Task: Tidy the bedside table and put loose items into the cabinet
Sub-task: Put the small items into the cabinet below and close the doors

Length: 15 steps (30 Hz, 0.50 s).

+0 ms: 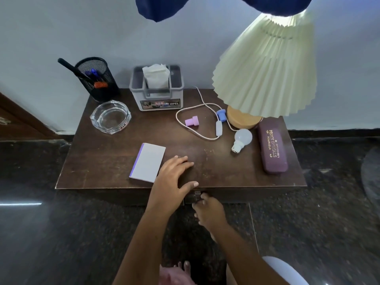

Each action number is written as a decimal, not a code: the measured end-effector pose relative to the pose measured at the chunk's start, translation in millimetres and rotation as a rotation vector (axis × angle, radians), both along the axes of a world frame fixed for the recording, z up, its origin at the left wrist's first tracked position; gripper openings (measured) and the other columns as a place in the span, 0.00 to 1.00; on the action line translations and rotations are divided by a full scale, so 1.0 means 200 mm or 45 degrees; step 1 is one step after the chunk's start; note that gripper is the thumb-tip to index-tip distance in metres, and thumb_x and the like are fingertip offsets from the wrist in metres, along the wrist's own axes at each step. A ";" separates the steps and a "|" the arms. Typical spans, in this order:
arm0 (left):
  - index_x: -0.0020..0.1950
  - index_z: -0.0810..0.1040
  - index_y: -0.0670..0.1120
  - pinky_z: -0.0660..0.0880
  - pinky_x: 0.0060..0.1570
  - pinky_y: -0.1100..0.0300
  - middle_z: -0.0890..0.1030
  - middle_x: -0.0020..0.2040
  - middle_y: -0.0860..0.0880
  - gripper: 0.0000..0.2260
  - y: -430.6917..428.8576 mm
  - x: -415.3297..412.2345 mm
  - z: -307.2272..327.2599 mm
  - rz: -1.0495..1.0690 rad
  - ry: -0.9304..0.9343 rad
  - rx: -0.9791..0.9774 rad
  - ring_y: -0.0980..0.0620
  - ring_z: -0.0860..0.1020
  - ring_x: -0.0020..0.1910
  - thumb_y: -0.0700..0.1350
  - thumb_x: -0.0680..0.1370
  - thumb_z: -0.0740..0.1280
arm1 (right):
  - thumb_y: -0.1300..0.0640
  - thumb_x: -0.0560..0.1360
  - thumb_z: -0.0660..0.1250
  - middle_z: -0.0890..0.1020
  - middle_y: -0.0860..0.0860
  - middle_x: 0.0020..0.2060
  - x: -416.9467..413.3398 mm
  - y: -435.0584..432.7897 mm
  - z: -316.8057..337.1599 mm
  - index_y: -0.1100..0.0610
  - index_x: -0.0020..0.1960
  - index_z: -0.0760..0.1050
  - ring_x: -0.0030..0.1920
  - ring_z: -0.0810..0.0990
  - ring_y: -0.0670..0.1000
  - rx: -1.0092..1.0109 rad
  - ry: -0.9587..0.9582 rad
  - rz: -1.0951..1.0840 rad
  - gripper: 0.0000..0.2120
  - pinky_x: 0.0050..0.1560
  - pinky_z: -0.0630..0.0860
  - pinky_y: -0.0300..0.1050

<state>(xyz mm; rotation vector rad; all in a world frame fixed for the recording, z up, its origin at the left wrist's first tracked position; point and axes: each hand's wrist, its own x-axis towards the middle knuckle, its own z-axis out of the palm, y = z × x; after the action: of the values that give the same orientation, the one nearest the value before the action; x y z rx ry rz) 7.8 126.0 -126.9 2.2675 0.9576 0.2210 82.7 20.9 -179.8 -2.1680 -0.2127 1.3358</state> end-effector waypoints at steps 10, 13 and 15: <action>0.73 0.66 0.54 0.54 0.73 0.57 0.65 0.74 0.57 0.26 -0.17 -0.07 -0.01 0.115 0.032 0.080 0.56 0.55 0.76 0.48 0.76 0.68 | 0.57 0.80 0.58 0.77 0.53 0.45 -0.03 -0.07 -0.03 0.54 0.43 0.73 0.46 0.75 0.52 0.061 -0.321 0.207 0.09 0.45 0.67 0.42; 0.75 0.61 0.53 0.58 0.73 0.52 0.60 0.77 0.55 0.29 -0.28 -0.06 0.06 0.162 0.153 0.021 0.53 0.51 0.77 0.47 0.77 0.67 | 0.63 0.79 0.56 0.77 0.53 0.48 -0.05 -0.14 0.00 0.54 0.47 0.74 0.50 0.75 0.52 0.055 -0.320 0.268 0.10 0.48 0.68 0.42; 0.77 0.57 0.52 0.57 0.73 0.50 0.55 0.78 0.53 0.31 -0.38 -0.05 0.10 0.146 0.253 0.012 0.51 0.49 0.78 0.47 0.77 0.67 | 0.64 0.79 0.56 0.77 0.54 0.52 -0.06 -0.19 0.01 0.53 0.50 0.76 0.51 0.74 0.53 0.053 -0.309 0.318 0.12 0.49 0.67 0.42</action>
<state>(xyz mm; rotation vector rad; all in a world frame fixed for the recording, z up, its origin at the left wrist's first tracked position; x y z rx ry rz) -2.6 50.3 -107.7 2.2767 1.1930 0.0492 70.0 -17.9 -178.4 -2.3233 -0.6185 1.1802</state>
